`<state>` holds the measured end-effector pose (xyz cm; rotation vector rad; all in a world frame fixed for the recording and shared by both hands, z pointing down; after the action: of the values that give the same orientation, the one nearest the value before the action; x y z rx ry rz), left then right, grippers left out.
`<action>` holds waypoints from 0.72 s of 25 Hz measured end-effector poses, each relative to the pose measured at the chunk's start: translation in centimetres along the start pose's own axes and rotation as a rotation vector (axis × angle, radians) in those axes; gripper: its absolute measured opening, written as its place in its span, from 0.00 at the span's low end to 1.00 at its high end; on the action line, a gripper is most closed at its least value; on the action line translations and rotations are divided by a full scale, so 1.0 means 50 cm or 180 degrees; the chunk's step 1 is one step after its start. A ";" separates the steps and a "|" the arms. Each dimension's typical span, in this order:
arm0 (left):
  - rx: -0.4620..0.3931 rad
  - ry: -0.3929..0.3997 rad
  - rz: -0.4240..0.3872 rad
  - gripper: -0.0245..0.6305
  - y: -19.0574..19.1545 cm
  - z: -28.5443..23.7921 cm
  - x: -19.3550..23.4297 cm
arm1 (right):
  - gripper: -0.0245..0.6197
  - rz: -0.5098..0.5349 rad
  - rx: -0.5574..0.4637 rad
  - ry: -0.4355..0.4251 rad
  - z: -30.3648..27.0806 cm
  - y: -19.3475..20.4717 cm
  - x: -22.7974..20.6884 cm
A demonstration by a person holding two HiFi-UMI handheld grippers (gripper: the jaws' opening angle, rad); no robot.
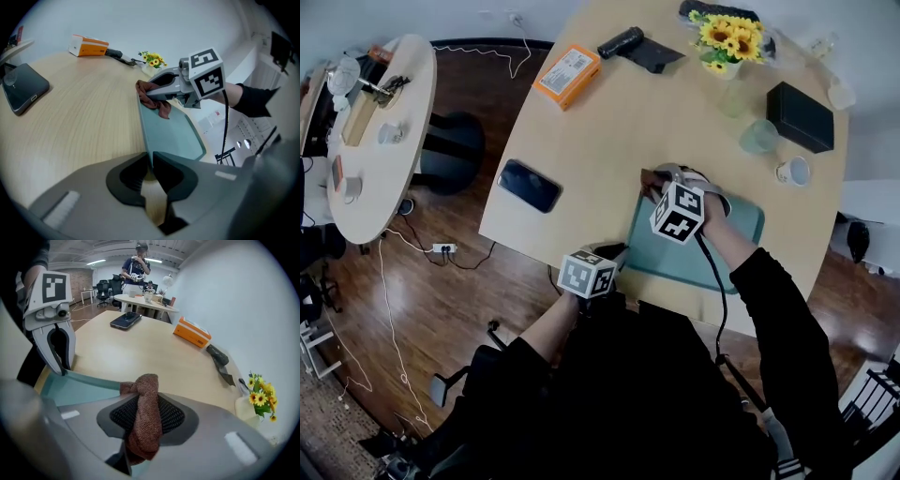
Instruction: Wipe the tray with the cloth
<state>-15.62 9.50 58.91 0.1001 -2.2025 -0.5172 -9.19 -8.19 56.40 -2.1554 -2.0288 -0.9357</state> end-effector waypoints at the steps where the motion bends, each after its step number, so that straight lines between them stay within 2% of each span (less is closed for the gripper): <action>1: 0.0003 0.0002 0.0000 0.07 0.000 0.001 0.000 | 0.22 -0.0019 0.0001 0.0036 0.006 -0.002 0.008; 4: 0.0008 0.0005 0.0000 0.07 0.001 0.003 0.003 | 0.22 -0.0090 -0.0042 0.0034 0.038 -0.003 0.065; 9: 0.0003 -0.0041 -0.0004 0.07 0.005 0.009 0.006 | 0.22 -0.0178 -0.0196 -0.0210 0.122 0.005 0.221; 12: 0.0021 -0.0086 -0.0038 0.07 0.004 0.006 0.006 | 0.22 -0.0407 -0.0208 -0.0293 0.170 0.026 0.296; 15: 0.0051 -0.0127 -0.0091 0.07 0.003 0.004 0.008 | 0.22 -0.0596 -0.0185 -0.0070 0.203 0.070 0.329; 18: 0.0085 -0.0193 -0.0134 0.07 0.005 0.004 0.006 | 0.22 -0.1003 0.0020 0.0156 0.229 0.159 0.315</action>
<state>-15.91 9.72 59.11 0.1471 -2.2709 -0.5204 2.09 9.60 56.93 -1.8203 -2.3866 -0.9978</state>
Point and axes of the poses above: the fingertips, and each gripper's own axes: z backward along the fingers, x to its left, y out of its underside, the point moved 7 cm from there along z, backward along the fingers, and after that the axes turned 13 degrees about y, right-handed, at the moved point
